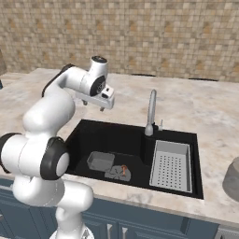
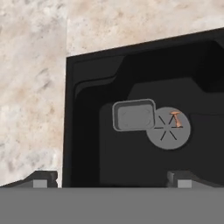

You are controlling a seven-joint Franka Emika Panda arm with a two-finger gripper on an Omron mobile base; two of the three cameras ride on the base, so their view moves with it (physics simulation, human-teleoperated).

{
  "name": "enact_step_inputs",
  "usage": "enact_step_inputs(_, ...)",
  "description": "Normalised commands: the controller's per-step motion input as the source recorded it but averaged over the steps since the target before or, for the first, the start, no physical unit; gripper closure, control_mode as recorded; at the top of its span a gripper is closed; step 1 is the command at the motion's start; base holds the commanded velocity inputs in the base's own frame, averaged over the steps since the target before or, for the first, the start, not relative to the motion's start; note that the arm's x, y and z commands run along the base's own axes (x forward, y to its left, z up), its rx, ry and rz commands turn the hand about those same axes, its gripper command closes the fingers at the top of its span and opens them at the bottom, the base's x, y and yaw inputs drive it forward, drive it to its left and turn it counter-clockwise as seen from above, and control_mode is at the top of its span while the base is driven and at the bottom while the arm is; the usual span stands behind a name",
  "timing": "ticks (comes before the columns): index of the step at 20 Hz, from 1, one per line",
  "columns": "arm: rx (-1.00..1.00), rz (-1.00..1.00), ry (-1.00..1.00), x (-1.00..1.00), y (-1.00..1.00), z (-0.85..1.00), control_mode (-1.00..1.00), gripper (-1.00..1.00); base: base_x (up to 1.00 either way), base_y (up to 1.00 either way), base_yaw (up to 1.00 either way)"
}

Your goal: Pick the tupperware and jar and place them in the sink. Then turn on the water.

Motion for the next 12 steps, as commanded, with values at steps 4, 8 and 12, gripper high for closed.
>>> enact_step_inputs(4, 0.0, 0.0, 0.0, 0.0, 0.0, 0.0, 1.0, -1.0, -0.02, 0.0, 0.0)
enact_step_inputs(8, 0.0, 0.0, 0.0, 0.0, 0.0, 0.0, 1.0, -1.0, -0.67, -0.15, -0.05)
enact_step_inputs(12, 0.0, 0.0, 0.0, 0.0, 0.0, 0.0, 1.0, -1.0, -1.0, -0.37, -0.19)
